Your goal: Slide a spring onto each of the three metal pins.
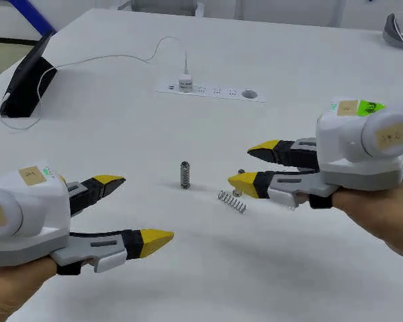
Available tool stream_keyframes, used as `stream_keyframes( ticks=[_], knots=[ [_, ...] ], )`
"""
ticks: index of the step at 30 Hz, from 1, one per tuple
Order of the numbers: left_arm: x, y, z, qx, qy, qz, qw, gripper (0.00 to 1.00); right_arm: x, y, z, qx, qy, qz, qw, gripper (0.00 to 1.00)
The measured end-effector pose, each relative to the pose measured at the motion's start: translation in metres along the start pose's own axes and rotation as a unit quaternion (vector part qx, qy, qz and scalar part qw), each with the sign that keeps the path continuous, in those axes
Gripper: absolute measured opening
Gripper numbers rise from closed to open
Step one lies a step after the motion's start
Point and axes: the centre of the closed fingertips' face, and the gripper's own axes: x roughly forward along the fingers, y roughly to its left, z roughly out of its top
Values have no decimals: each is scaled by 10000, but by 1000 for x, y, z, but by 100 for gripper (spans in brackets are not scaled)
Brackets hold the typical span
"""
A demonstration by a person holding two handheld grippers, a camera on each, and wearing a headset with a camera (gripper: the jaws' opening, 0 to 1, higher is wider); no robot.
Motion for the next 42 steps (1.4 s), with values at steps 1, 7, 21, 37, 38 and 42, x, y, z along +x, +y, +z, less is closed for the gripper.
stream_keyframes(
  ticks=[1,7,21,37,38,42],
  knots=[
    [0,0,0,10,6,-6,10000,76,-4,-1,-2,33,4,-10,10000,39],
    [0,-1,1,29,10,-18,10000,76,-24,-9,-17,44,70,-141,9999,43],
    [2,-11,2,112,65,-103,9999,76,-67,-17,-54,339,166,-502,9980,47],
    [32,-21,10,591,363,-623,9956,71,-85,-17,-73,716,73,-768,9944,50],
    [36,-22,12,616,379,-684,9950,70,-86,-18,-73,720,61,-784,9943,50],
    [49,-24,16,695,433,-856,9930,68,-89,-20,-73,776,10,-844,9934,50]
  ],
)
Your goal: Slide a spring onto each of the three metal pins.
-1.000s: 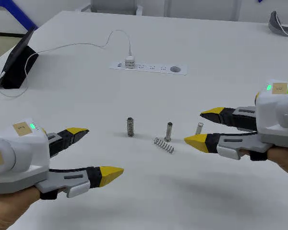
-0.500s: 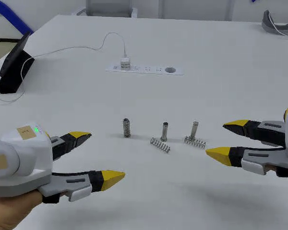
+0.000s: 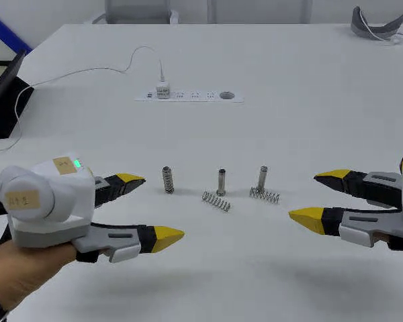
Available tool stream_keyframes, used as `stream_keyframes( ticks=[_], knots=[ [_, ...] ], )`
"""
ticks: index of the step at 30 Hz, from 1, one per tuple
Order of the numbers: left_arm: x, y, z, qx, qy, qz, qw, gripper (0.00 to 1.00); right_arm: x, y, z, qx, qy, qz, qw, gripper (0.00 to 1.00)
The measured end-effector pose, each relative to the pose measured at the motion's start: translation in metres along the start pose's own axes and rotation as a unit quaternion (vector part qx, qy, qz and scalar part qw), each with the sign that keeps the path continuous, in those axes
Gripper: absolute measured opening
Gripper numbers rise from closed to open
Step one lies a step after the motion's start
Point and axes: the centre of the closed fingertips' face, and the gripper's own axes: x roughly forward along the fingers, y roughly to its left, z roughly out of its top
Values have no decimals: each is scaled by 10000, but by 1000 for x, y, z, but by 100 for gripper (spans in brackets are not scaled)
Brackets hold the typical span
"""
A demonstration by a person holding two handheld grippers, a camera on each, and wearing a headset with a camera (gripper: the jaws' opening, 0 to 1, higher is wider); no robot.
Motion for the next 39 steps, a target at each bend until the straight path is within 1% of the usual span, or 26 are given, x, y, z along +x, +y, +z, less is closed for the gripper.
stream_keyframes(
  ticks=[4,9,13,18,21,23,25,28,31,35,39],
  knots=[
    [15,-3,3,79,73,-211,9997,65,-1,-1,-2,61,-7,-38,10000,50],
    [36,-8,1,137,229,-499,9984,62,-2,-1,-5,98,12,-35,9999,50],
    [52,-10,1,229,356,-661,9969,61,-2,-1,-5,123,19,-45,9999,50],
    [67,-10,1,295,485,-737,9957,59,-3,-2,-5,159,14,-69,9998,51],
    [77,-10,-3,373,627,-754,9945,58,-2,-1,-7,160,40,-49,9999,51],
    [83,-11,-4,393,679,-781,9939,58,-1,0,-7,161,48,-35,9999,51],
    [87,-12,-4,409,698,-805,9935,58,-1,0,-8,165,52,-32,9998,51],
    [96,-15,-7,472,805,-902,9915,58,-2,-2,-9,193,55,-54,9998,51],
    [103,-13,-9,472,874,-959,9904,57,-3,-4,-9,224,32,-81,9997,51],
    [106,-15,-12,386,954,-1046,9892,53,-3,-4,-9,235,32,-93,9997,51],
    [108,-18,-19,373,1088,-1116,9871,51,-3,-4,-10,232,46,-87,9997,51]
  ],
)
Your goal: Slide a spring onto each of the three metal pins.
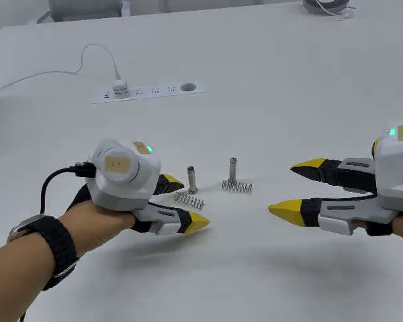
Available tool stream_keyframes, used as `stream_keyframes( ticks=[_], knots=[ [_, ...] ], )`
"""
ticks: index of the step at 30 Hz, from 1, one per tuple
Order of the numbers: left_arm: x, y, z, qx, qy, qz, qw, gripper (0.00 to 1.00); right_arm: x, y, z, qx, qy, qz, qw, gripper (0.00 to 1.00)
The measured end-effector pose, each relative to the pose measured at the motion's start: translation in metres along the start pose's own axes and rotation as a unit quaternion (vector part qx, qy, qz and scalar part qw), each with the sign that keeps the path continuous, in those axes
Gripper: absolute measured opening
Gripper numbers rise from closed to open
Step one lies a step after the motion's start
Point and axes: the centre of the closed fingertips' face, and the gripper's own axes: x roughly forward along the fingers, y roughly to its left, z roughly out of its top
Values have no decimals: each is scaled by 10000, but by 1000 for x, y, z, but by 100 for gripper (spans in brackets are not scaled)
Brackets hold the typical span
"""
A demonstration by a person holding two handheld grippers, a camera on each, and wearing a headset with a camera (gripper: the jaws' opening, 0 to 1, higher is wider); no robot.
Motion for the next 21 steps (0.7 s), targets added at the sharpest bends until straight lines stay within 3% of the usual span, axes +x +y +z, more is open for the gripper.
stream_keyframes(
  ticks=[12,21],
  knots=[
    [-10,-5,-12,-64,155,71,9998,41,1,4,1,-37,10,56,10000,51],
    [-11,-2,-20,-123,263,269,9992,24,3,7,-1,-38,27,121,9999,50]
  ],
)
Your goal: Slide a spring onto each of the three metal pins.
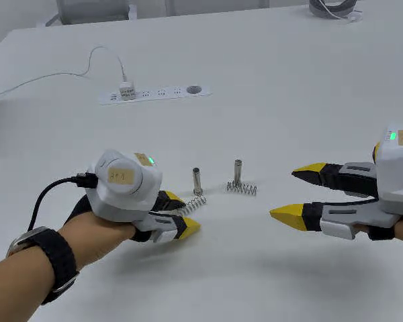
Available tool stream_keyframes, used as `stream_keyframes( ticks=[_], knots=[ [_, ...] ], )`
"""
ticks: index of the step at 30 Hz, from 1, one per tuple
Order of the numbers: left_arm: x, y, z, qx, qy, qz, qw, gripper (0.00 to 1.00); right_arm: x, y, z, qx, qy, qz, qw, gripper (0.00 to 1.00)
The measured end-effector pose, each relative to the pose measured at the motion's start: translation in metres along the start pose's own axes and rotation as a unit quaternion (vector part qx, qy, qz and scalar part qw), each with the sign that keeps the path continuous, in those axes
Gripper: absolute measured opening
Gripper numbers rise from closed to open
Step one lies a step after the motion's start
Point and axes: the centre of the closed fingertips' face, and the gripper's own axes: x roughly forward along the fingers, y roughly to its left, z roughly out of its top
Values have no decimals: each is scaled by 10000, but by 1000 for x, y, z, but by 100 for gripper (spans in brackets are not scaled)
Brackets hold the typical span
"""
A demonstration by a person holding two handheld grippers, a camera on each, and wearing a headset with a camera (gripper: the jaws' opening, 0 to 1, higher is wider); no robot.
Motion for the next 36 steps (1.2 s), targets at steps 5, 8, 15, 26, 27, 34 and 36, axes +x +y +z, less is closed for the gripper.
stream_keyframes(
  ticks=[5,8,15,26,27,34,36],
  knots=[
    [-1,2,0,-3,12,111,9999,15,0,0,-1,15,-9,19,10000,50],
    [-1,5,-1,67,42,176,9998,11,1,1,-1,14,-11,32,10000,50],
    [-2,3,-2,39,74,159,9998,11,2,4,1,-26,-38,106,9999,47],
    [-19,-31,21,340,-381,-152,9986,10,11,22,6,-205,-11,469,9987,39],
    [-20,-35,24,380,-426,-187,9982,10,11,24,6,-223,-1,522,9984,38],
    [-27,-63,40,739,-663,-490,9939,10,16,46,3,-637,114,921,9936,30],
    [-30,-71,46,832,-735,-593,9920,10,17,52,1,-711,142,1073,9916,28]
  ],
)
